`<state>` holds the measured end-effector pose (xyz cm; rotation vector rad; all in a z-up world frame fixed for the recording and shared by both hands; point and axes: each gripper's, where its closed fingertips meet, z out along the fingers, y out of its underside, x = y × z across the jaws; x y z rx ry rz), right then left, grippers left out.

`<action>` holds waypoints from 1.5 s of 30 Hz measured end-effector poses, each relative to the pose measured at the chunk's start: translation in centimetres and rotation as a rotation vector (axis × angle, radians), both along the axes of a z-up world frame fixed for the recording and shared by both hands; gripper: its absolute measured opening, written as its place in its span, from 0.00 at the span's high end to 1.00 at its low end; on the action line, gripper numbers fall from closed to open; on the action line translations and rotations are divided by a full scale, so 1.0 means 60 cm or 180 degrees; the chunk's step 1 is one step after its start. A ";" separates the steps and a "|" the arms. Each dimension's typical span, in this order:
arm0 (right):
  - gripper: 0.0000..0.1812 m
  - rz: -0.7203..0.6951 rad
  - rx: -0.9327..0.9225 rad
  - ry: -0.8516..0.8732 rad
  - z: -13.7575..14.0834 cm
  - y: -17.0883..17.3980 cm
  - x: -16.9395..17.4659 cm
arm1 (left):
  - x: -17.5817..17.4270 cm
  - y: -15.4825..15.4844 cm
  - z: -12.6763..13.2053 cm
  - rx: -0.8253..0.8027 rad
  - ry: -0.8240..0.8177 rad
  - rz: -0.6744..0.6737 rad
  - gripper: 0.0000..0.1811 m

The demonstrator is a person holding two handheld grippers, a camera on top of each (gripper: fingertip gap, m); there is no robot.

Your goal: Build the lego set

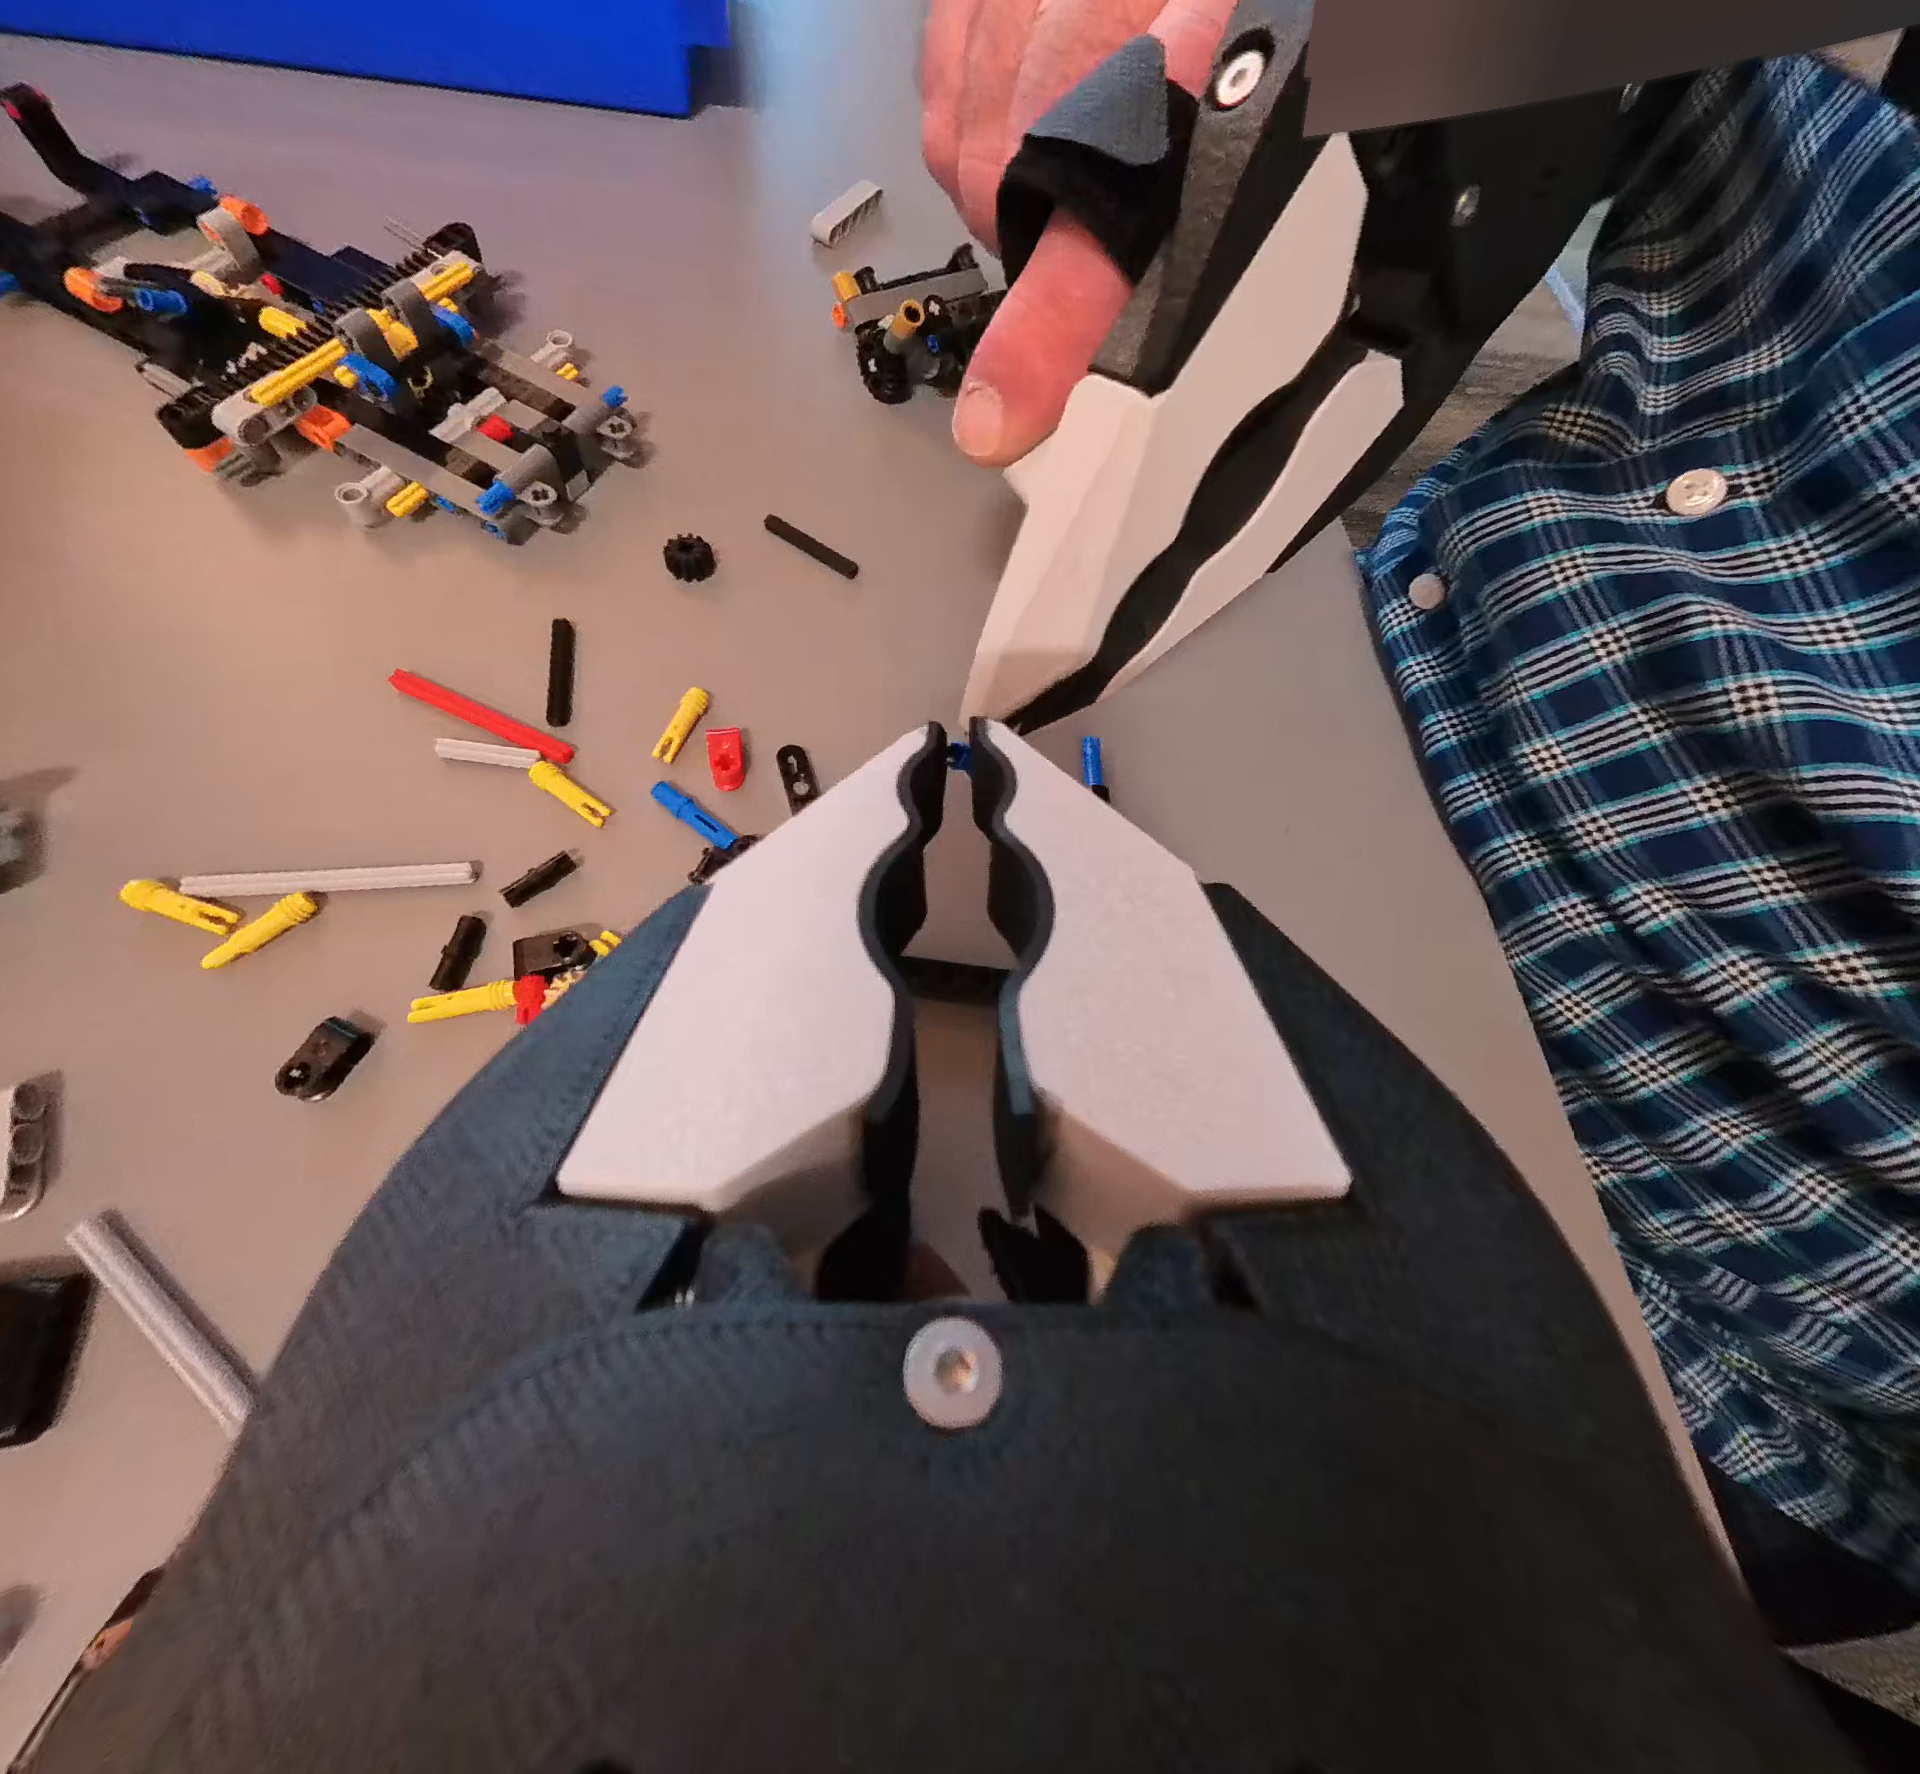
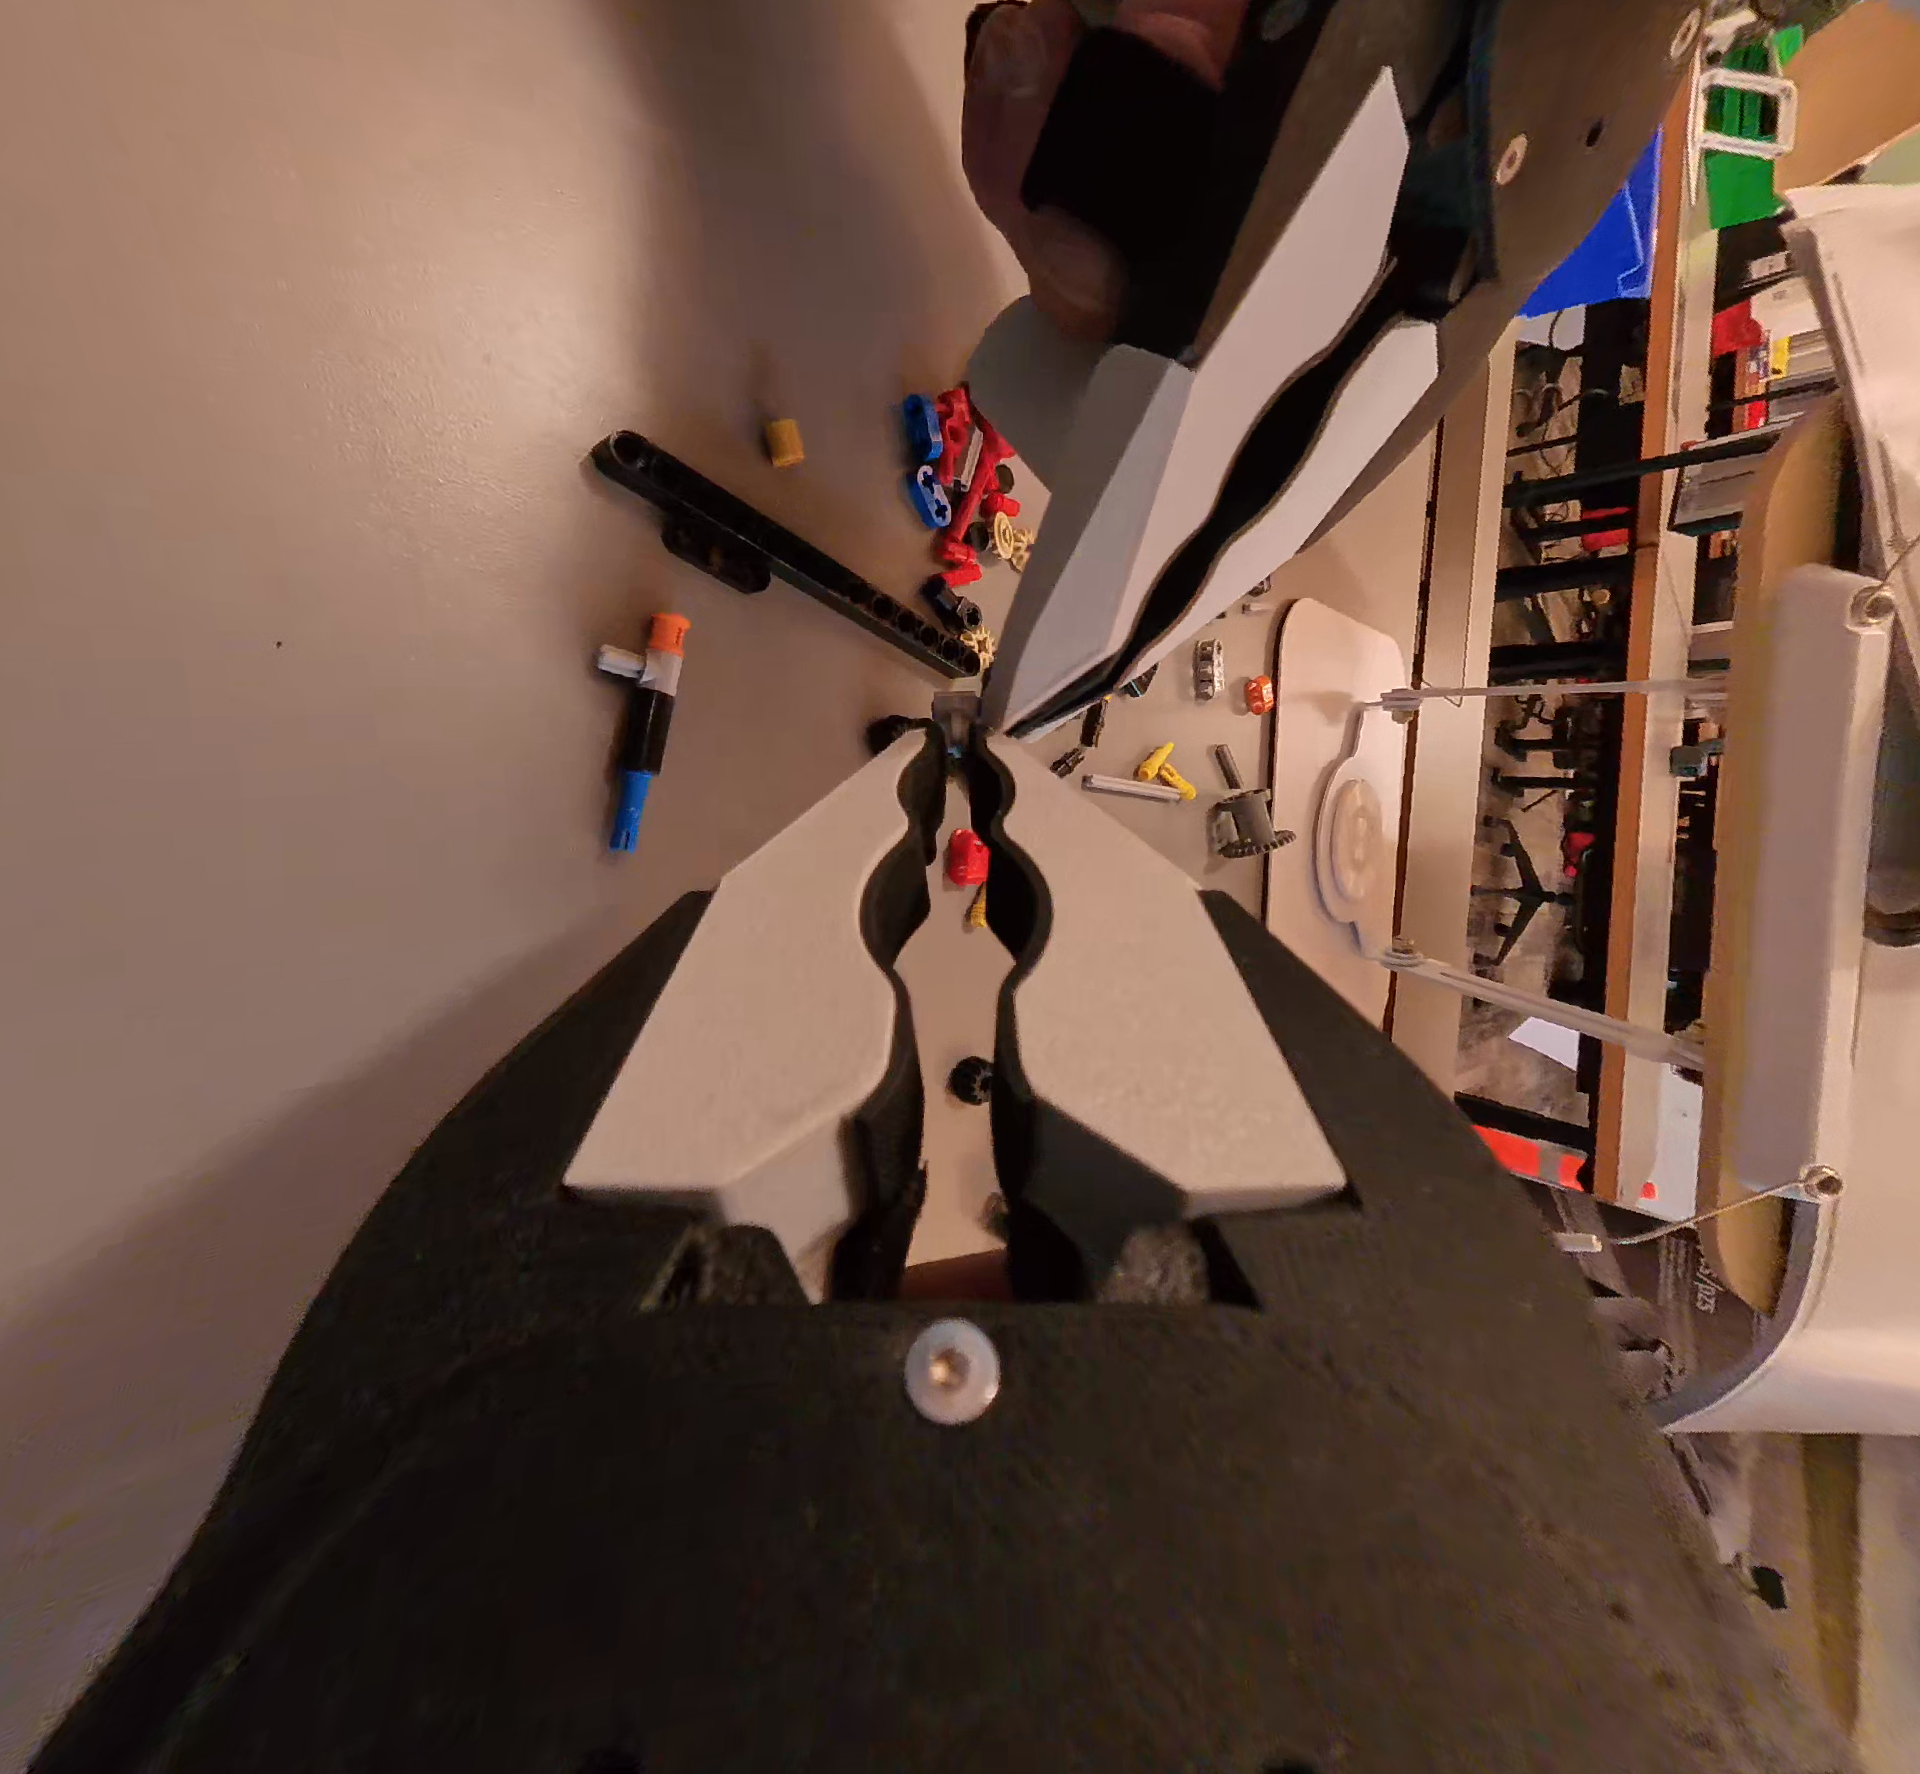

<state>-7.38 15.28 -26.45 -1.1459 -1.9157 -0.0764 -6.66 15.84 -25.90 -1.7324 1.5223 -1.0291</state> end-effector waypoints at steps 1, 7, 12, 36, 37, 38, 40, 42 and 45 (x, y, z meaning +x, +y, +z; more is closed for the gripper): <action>1.00 0.0007 -0.0007 0.0002 0.000 0.000 0.000 | 0.000 0.001 -0.001 -0.0015 -0.0003 0.0005 0.99; 0.99 0.0015 -0.0027 -0.0023 -0.007 0.001 -0.002 | -0.002 0.020 0.005 -0.0037 -0.0067 0.0150 1.00; 0.99 -0.0009 -0.0022 -0.0025 -0.007 0.004 0.000 | -0.011 0.033 -0.008 0.0040 0.0091 0.0257 1.00; 0.99 -0.1656 -0.1927 0.0733 -0.050 -0.053 0.074 | 0.000 -0.063 -0.079 0.1007 0.0947 0.0186 0.85; 0.99 -0.1693 -0.1932 0.0746 -0.053 -0.055 0.075 | 0.002 -0.064 -0.081 0.1005 0.0952 0.0193 0.84; 0.99 -0.1710 -0.1920 0.0762 -0.055 -0.057 0.075 | 0.003 -0.063 -0.084 0.1043 0.0993 0.0195 0.84; 0.99 -0.1760 -0.1963 0.0817 -0.057 -0.061 0.075 | 0.006 -0.066 -0.091 0.1110 0.1092 0.0152 0.86; 0.99 -0.1848 -0.1972 0.0884 -0.058 -0.058 0.077 | 0.008 -0.066 -0.094 0.1144 0.1161 0.0164 0.89; 0.99 -0.1956 -0.2016 0.0987 -0.058 -0.054 0.079 | 0.012 -0.065 -0.095 0.1146 0.1187 0.0239 0.93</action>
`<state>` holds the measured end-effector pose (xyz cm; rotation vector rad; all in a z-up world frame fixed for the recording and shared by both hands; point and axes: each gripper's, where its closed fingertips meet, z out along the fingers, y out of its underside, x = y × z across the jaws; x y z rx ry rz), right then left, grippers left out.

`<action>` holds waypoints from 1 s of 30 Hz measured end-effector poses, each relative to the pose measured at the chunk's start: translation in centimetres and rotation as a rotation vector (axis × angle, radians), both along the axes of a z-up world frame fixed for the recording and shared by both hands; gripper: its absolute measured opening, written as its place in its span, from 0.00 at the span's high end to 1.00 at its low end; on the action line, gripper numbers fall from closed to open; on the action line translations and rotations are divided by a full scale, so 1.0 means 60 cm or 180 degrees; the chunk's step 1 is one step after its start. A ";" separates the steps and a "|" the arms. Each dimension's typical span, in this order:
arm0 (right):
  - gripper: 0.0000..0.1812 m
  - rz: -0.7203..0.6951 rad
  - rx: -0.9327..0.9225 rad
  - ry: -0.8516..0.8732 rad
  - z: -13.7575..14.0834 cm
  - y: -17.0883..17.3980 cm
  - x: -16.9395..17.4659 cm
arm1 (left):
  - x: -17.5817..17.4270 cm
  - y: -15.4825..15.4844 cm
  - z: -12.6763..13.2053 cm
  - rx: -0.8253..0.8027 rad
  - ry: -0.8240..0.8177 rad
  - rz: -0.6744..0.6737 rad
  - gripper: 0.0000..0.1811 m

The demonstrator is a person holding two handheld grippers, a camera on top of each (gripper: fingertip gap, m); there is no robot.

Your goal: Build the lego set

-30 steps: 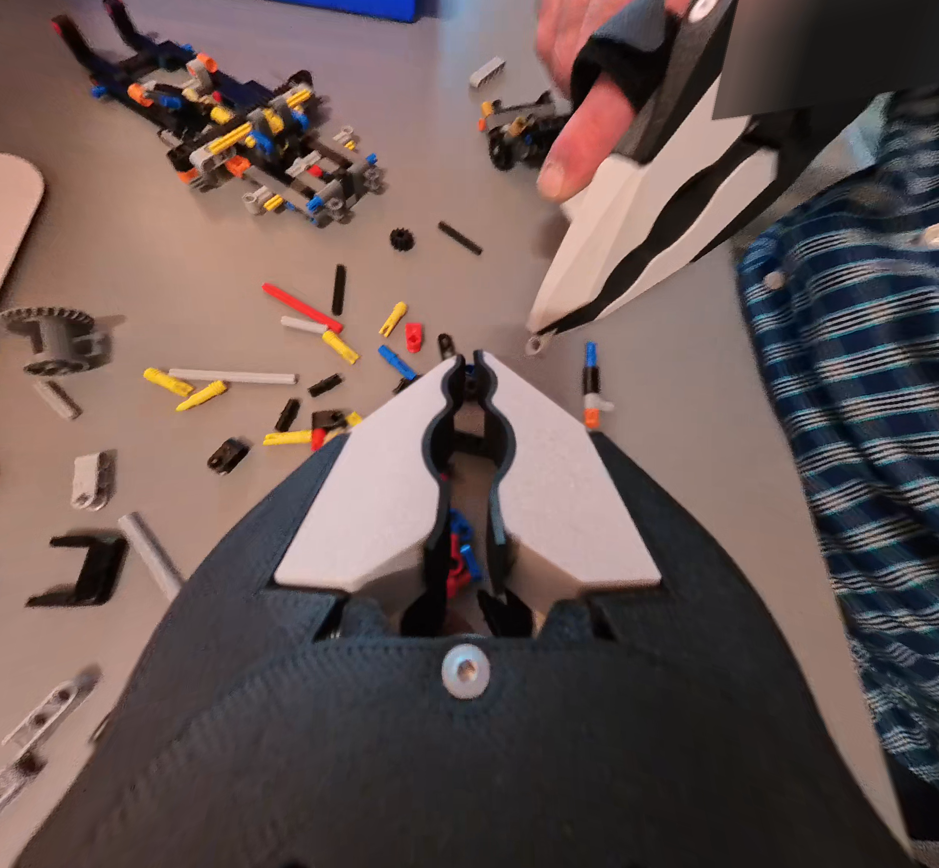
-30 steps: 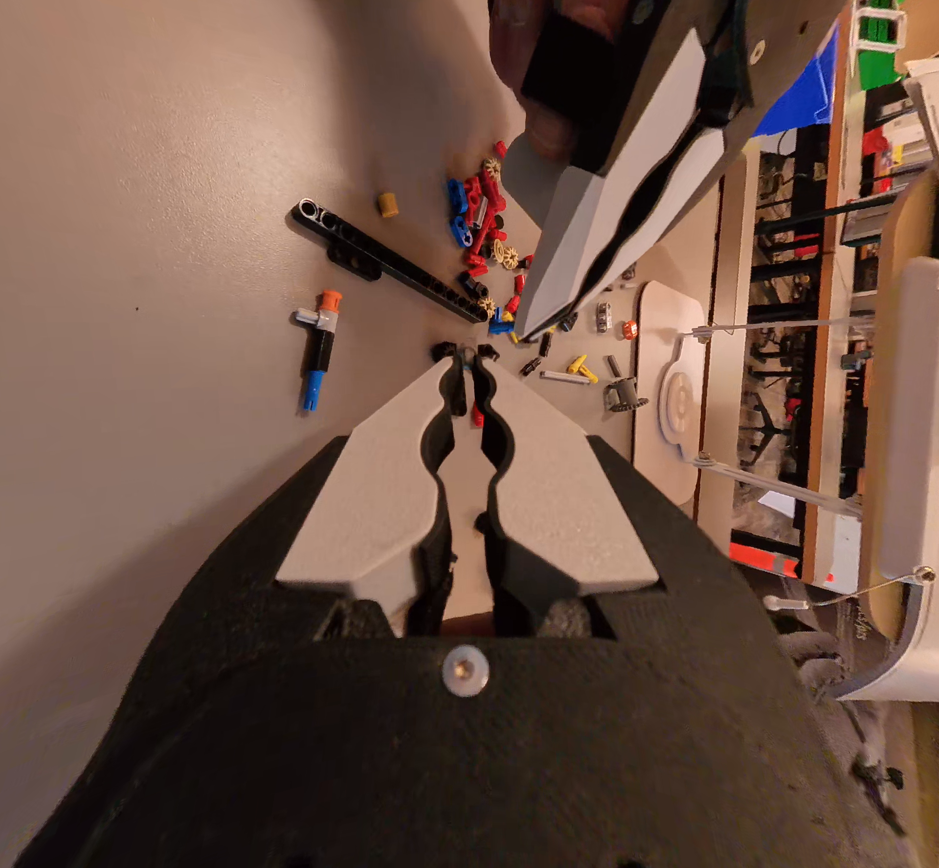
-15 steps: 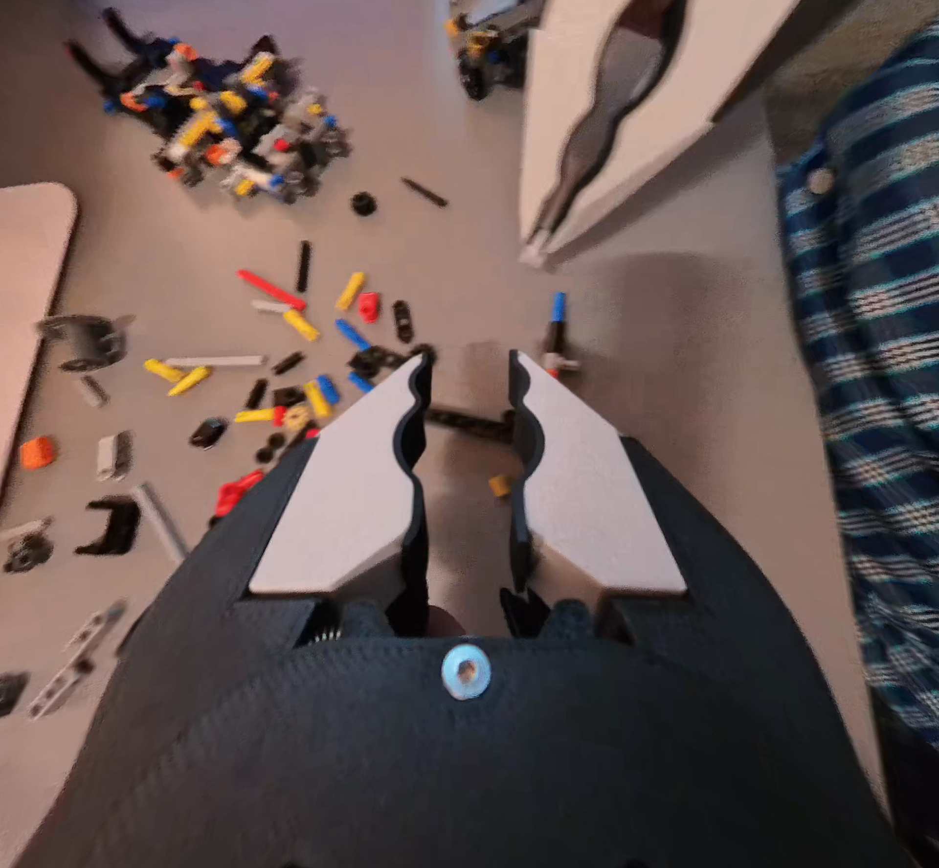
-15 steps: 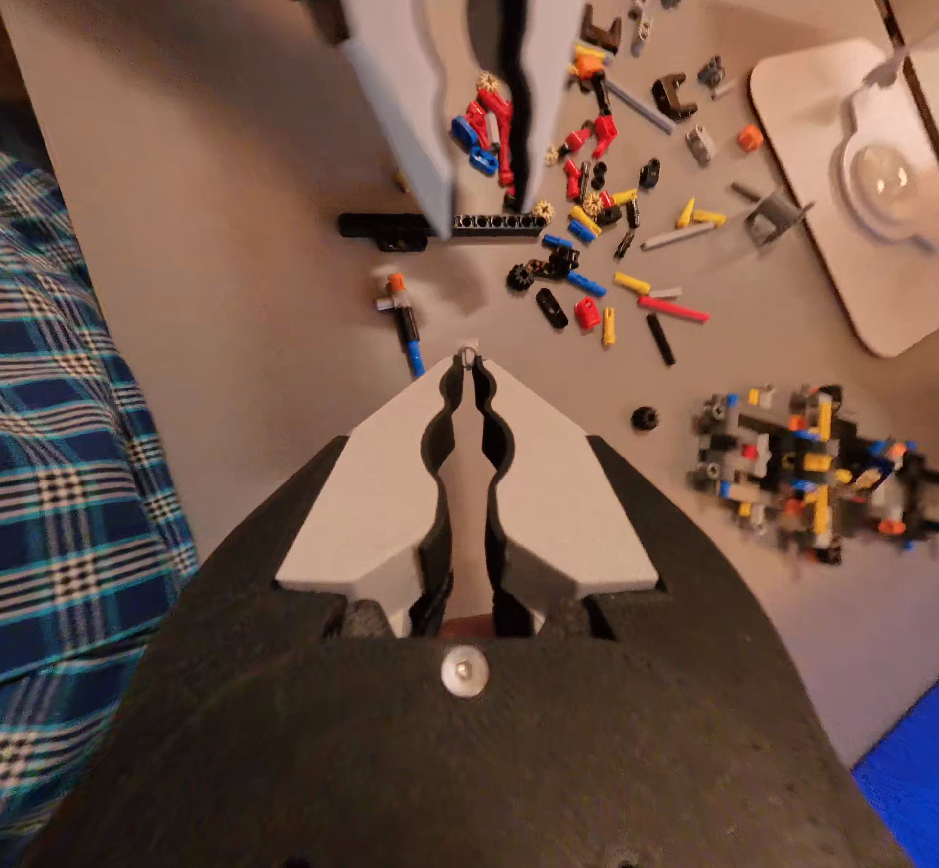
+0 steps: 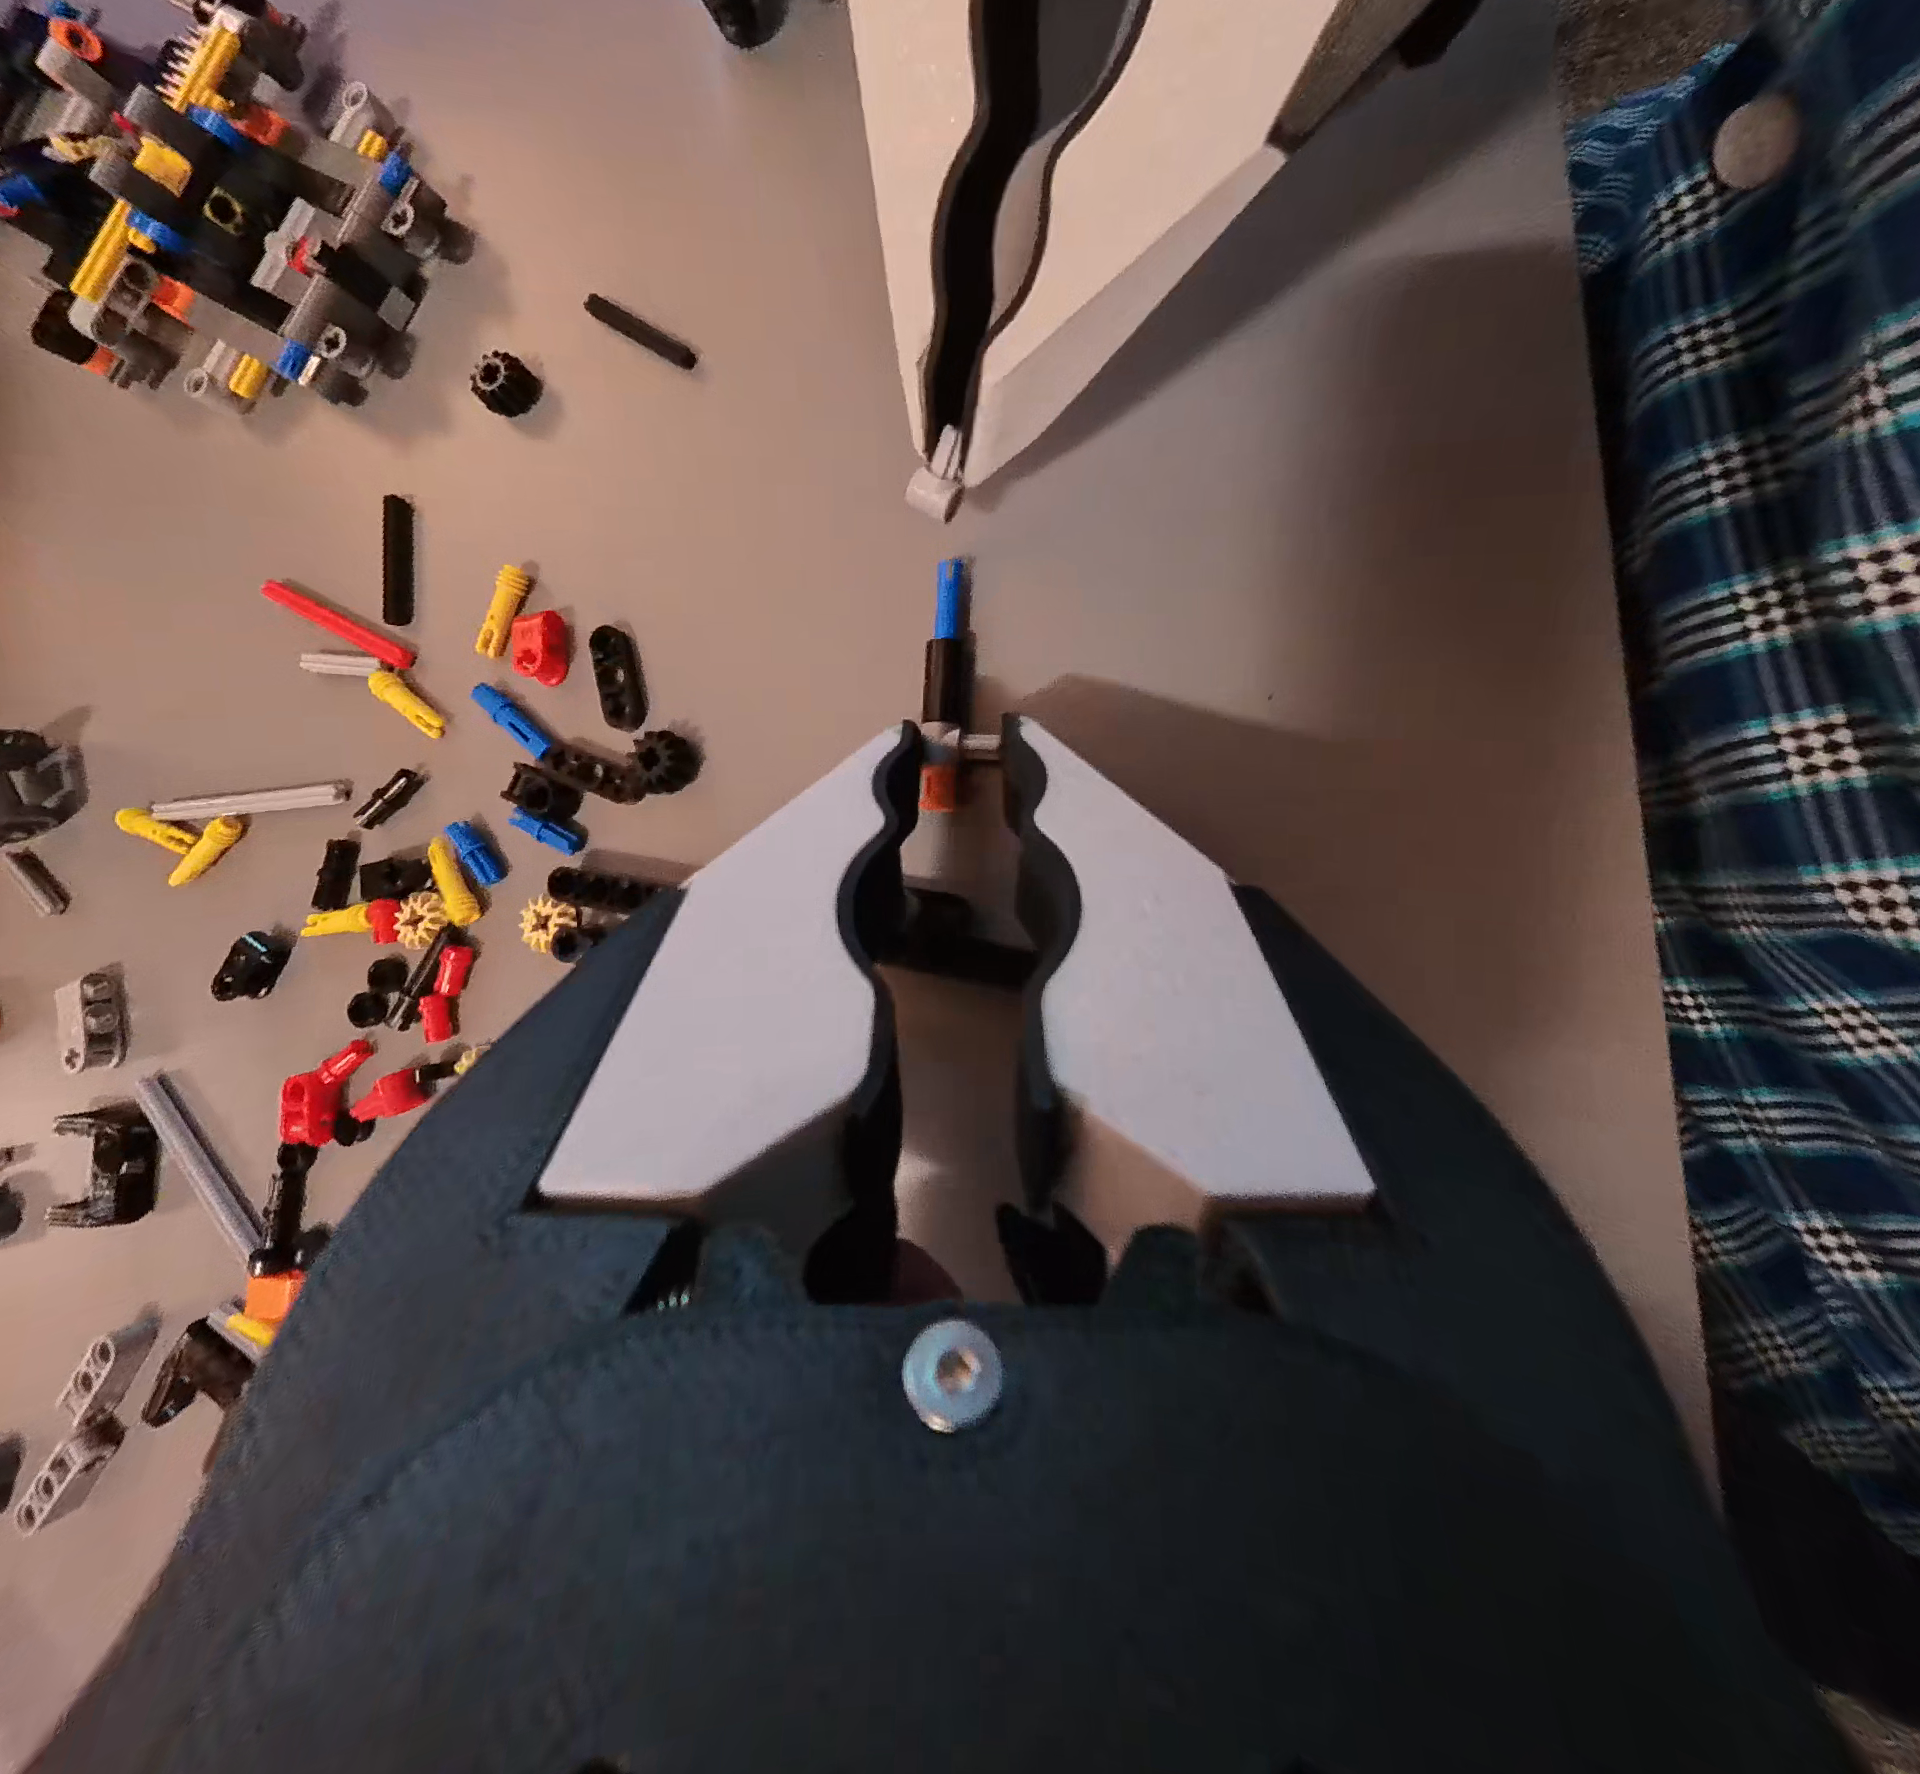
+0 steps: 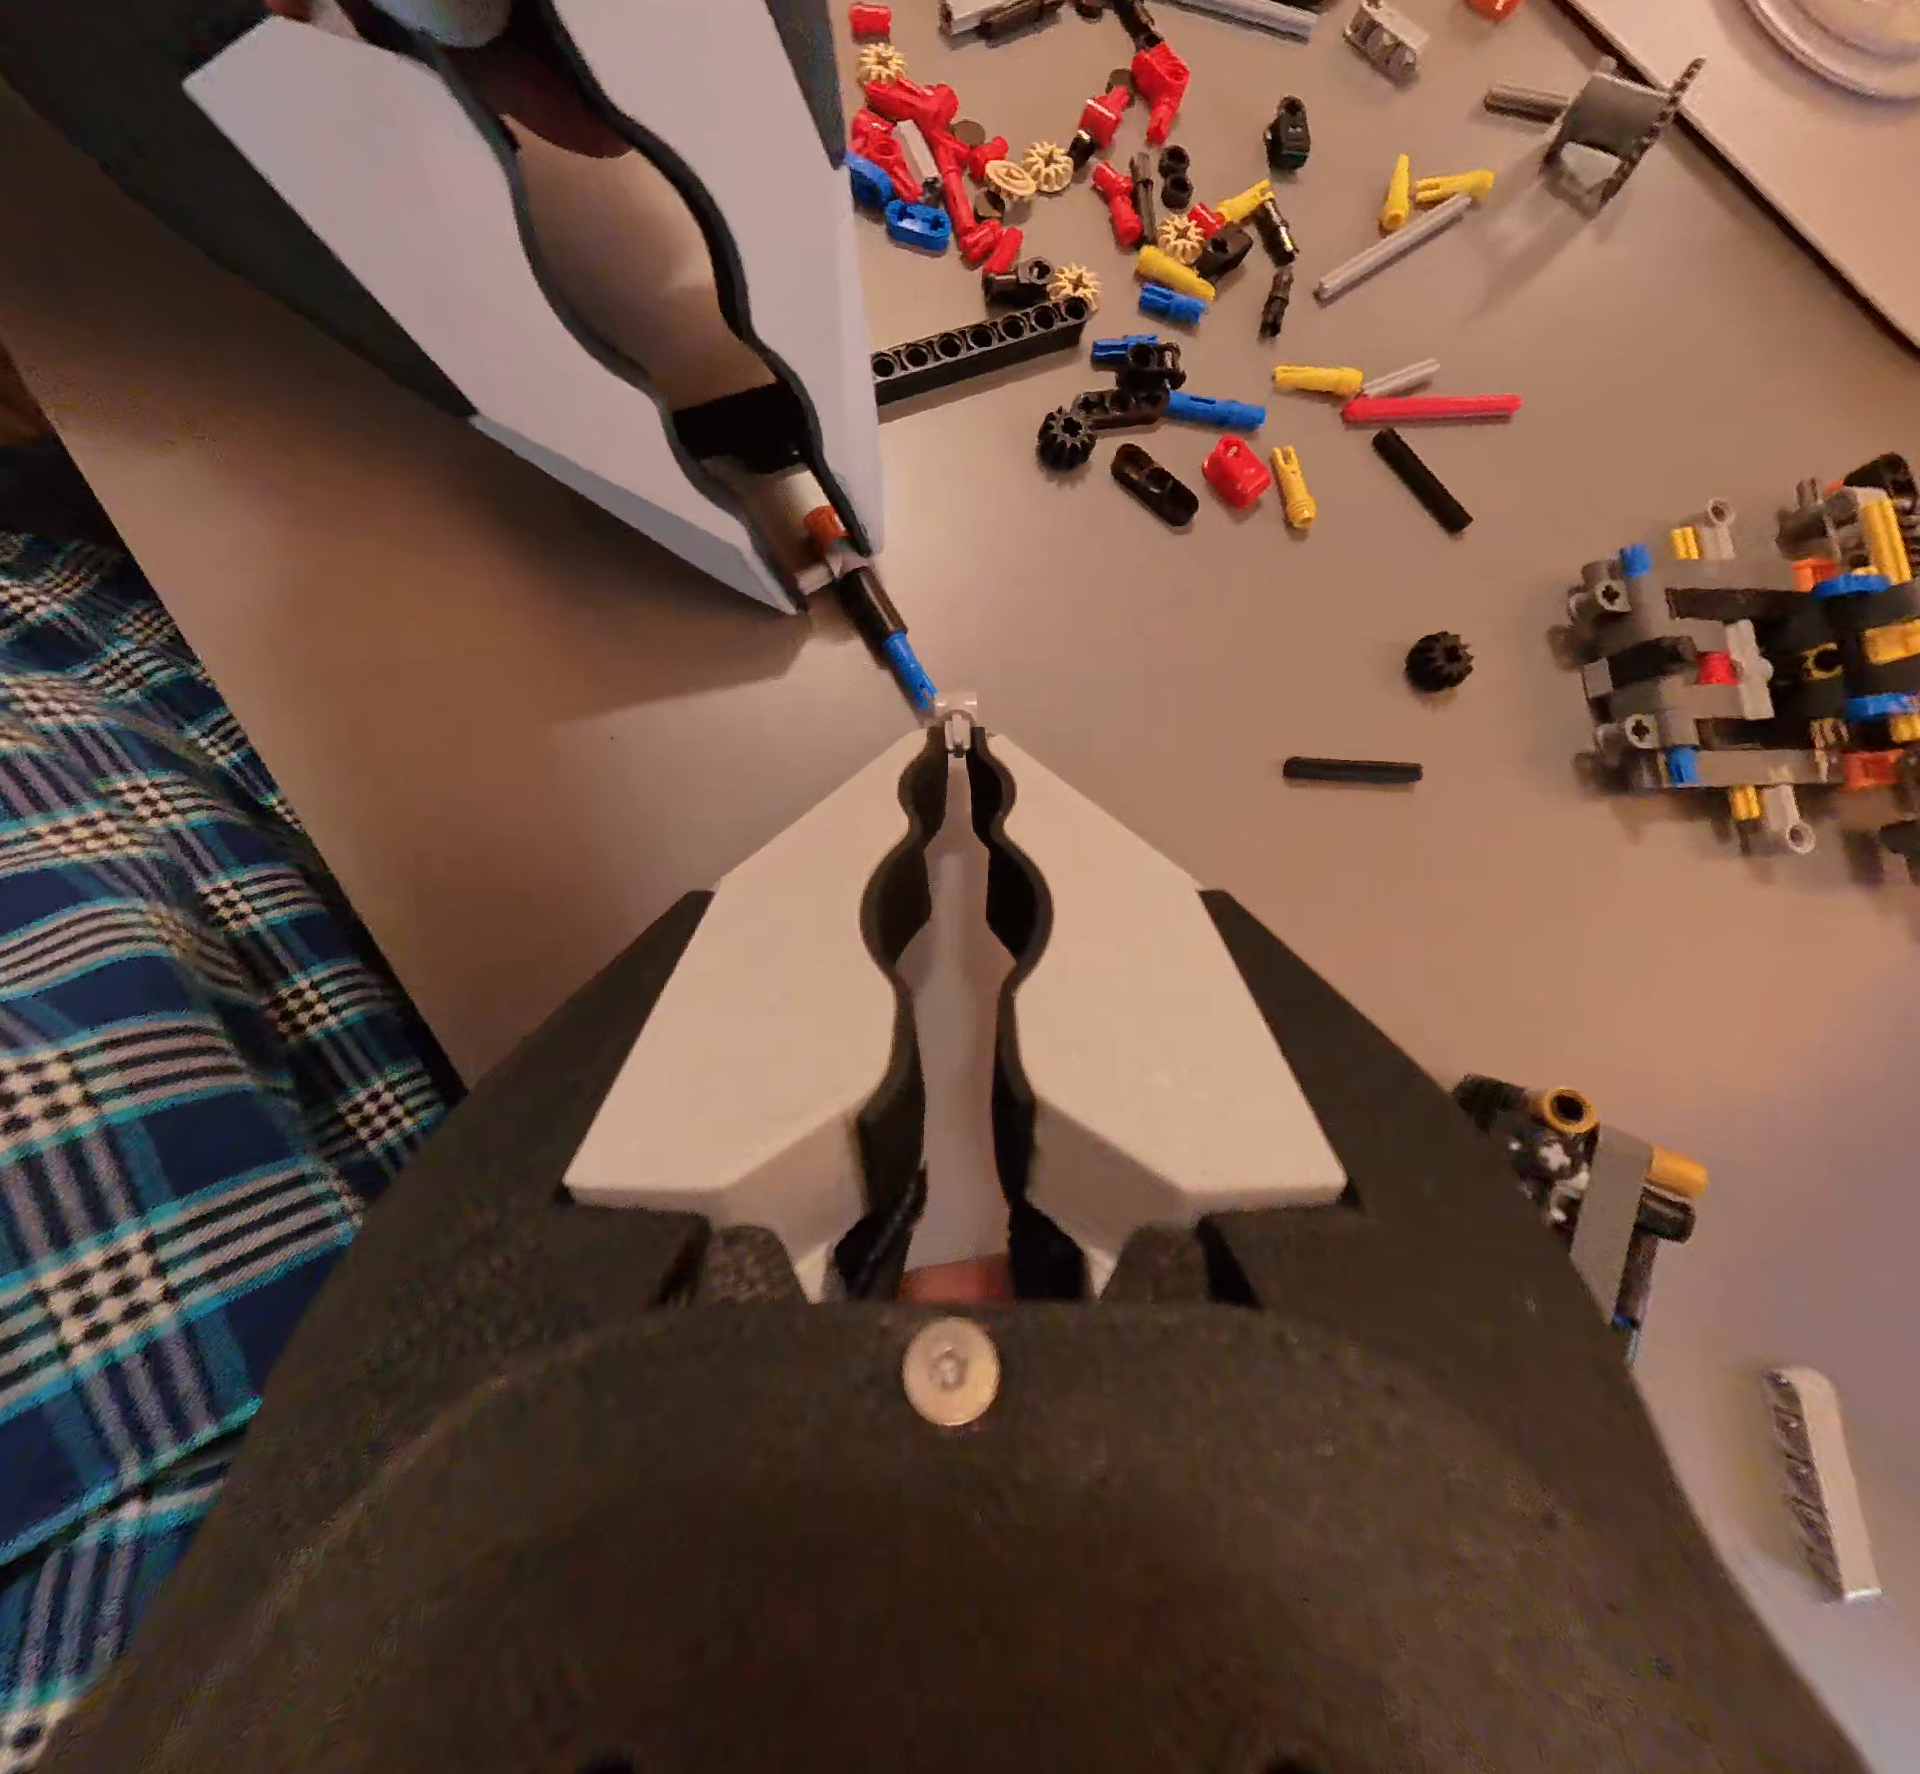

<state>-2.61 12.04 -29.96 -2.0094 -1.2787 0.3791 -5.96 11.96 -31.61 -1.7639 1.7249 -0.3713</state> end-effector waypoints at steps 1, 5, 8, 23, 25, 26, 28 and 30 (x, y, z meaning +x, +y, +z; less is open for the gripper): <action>0.99 -0.0029 -0.0015 0.0013 -0.001 0.001 0.001 | 0.001 0.000 0.000 -0.0001 -0.0003 0.0019 0.93; 0.99 -0.0191 -0.0100 0.0113 -0.006 0.006 0.003 | 0.004 -0.002 0.001 -0.0077 -0.0065 0.0232 0.93; 0.99 -0.0321 -0.0187 0.0192 -0.010 0.010 0.004 | 0.014 -0.006 0.010 -0.0323 -0.0267 0.0526 0.93; 0.99 -0.0496 -0.0085 0.0428 -0.005 0.022 0.011 | 0.030 -0.010 0.023 -0.0871 -0.0838 0.1232 0.93; 0.99 -0.0519 -0.0066 0.0487 -0.001 0.024 0.012 | 0.029 -0.005 0.028 -0.0892 -0.0946 0.1323 0.93; 0.99 -0.0536 -0.0065 0.0526 0.001 0.025 0.012 | 0.031 -0.005 0.032 -0.0961 -0.1026 0.1360 0.93; 1.00 -0.0575 -0.0054 0.0602 0.005 0.027 0.014 | 0.032 -0.003 0.039 -0.1020 -0.1174 0.1453 0.93; 1.00 -0.0635 -0.0073 0.0711 0.010 0.028 0.014 | 0.032 -0.002 0.045 -0.1021 -0.1272 0.1530 0.93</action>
